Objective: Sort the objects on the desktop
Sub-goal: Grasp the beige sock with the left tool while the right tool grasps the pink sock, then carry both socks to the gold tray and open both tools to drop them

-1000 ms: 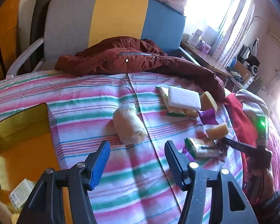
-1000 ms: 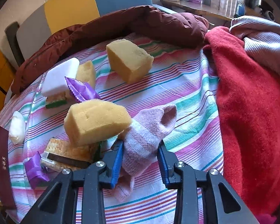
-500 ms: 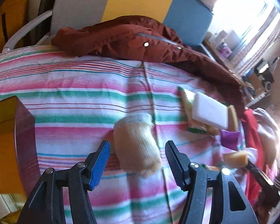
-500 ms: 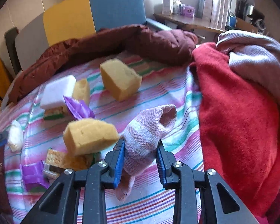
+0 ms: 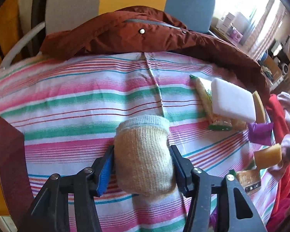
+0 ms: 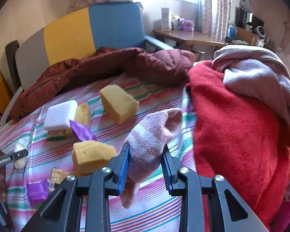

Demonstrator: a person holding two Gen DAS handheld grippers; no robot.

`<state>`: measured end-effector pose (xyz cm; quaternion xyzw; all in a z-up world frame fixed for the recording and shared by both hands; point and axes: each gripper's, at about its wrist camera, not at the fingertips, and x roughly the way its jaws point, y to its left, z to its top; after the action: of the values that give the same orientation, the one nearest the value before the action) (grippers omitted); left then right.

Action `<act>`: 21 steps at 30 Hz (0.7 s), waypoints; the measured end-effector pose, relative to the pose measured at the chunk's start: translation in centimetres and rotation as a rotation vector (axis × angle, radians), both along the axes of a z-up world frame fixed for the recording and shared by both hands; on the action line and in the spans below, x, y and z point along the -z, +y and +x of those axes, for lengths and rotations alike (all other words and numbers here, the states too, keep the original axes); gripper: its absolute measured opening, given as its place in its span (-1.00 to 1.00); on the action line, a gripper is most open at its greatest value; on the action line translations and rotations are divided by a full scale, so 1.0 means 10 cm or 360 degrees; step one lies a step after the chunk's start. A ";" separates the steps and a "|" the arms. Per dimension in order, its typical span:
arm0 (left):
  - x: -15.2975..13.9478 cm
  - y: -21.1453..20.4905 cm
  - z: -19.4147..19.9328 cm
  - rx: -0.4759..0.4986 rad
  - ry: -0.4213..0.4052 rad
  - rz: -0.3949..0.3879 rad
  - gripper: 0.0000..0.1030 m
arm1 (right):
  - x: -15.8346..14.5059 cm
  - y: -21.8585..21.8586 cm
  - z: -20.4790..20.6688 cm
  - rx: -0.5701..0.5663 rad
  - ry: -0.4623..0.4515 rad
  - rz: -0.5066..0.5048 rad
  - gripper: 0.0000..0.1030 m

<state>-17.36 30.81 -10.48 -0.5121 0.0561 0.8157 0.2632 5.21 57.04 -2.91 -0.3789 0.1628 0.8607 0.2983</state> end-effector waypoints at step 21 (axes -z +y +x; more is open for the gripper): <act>-0.74 -0.46 0.83 0.0096 0.0281 0.0103 0.03 | -0.26 -0.46 -0.02 -0.0548 0.0412 -0.0231 -0.38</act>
<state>-9.02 26.20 -3.11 -0.4274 0.0680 0.8508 0.2982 5.00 52.39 -0.29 -0.3081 0.1942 0.9264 0.0954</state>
